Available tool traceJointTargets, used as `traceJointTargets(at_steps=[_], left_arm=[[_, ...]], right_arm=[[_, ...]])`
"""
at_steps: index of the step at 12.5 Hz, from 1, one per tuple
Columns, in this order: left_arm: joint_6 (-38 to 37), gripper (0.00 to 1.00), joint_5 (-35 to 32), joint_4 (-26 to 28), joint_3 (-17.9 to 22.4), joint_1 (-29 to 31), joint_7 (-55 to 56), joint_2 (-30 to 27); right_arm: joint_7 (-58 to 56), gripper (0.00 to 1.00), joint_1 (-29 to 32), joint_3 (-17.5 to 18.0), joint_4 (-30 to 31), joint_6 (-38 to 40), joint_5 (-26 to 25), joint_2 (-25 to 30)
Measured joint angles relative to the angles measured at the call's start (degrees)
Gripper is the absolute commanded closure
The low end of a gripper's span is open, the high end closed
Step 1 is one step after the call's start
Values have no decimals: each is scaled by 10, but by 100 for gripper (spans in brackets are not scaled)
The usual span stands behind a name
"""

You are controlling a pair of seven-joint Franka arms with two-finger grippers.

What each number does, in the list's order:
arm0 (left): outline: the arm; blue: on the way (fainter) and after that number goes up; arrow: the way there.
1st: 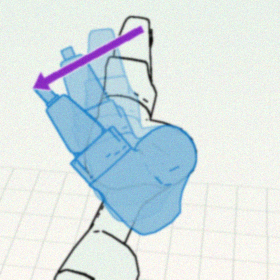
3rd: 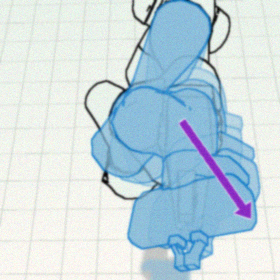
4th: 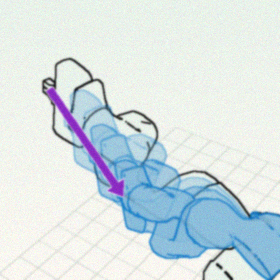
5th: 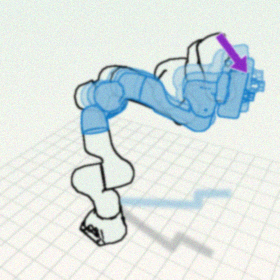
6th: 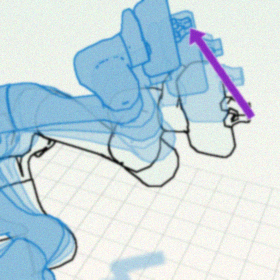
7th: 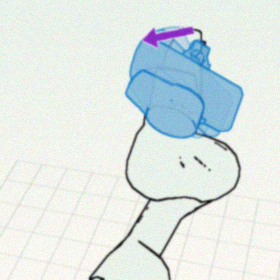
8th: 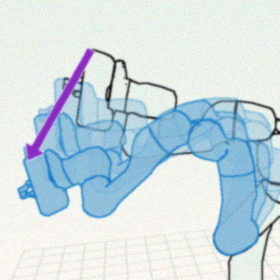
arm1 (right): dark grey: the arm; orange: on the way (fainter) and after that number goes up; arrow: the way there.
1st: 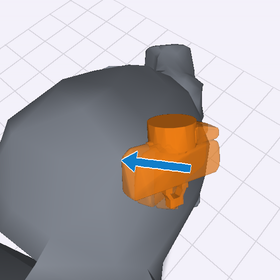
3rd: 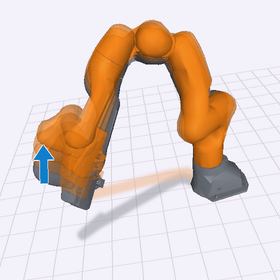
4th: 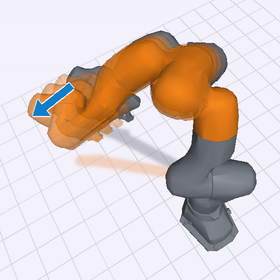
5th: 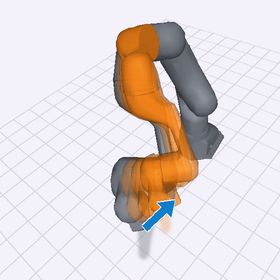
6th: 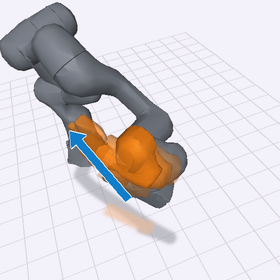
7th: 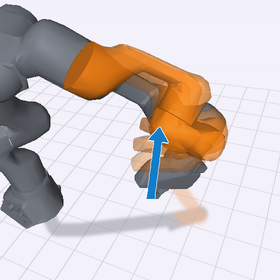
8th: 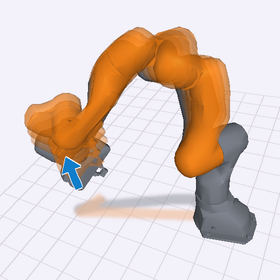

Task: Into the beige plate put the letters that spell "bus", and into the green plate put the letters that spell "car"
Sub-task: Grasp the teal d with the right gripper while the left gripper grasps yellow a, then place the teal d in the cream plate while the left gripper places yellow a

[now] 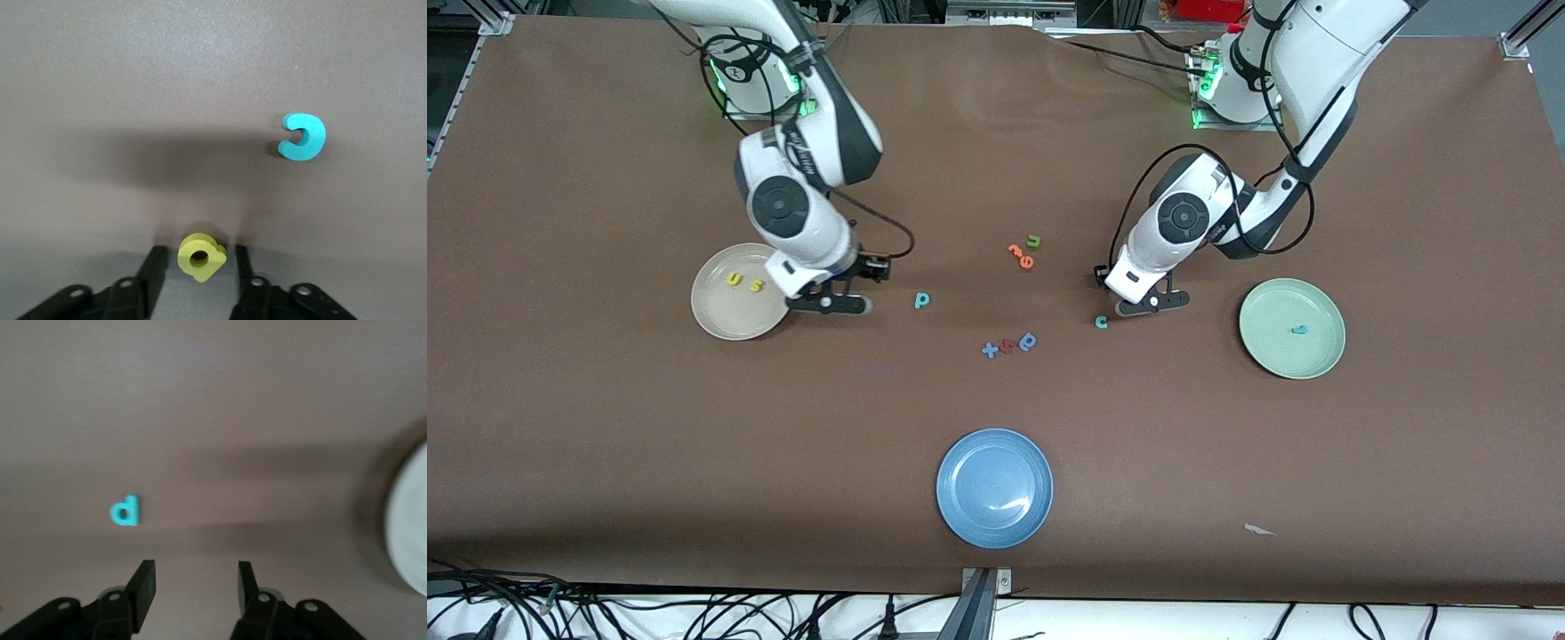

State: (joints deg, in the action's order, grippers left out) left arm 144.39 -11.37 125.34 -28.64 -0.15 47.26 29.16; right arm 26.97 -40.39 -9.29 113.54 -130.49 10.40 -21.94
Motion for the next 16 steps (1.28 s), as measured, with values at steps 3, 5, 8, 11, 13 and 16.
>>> traceJointTargets(at_steps=[3, 5, 8, 11, 13, 16], left_arm=[[0, 60, 0, -2, 0, 0, 1, 0], [0, 61, 0, -5, 0, 0, 1, 0], [0, 63, 0, -8, 1, 0, 3, 0], [0, 65, 0, -11, 1, 0, 5, 0], [-1, 65, 0, -11, 1, 0, 5, 1], [-2, 65, 0, -11, 1, 0, 5, 2]], right_arm=[[8, 50, -40, 6, -7, -68, 3, -47], [11, 50, -49, 5, -12, -90, 3, -69], [11, 50, -48, 3, -18, -126, 3, -99], [11, 51, -51, 6, -25, -150, 3, -124], [11, 54, -52, 6, -27, -150, 4, -124], [11, 90, -53, 6, -28, -150, 4, -124]])
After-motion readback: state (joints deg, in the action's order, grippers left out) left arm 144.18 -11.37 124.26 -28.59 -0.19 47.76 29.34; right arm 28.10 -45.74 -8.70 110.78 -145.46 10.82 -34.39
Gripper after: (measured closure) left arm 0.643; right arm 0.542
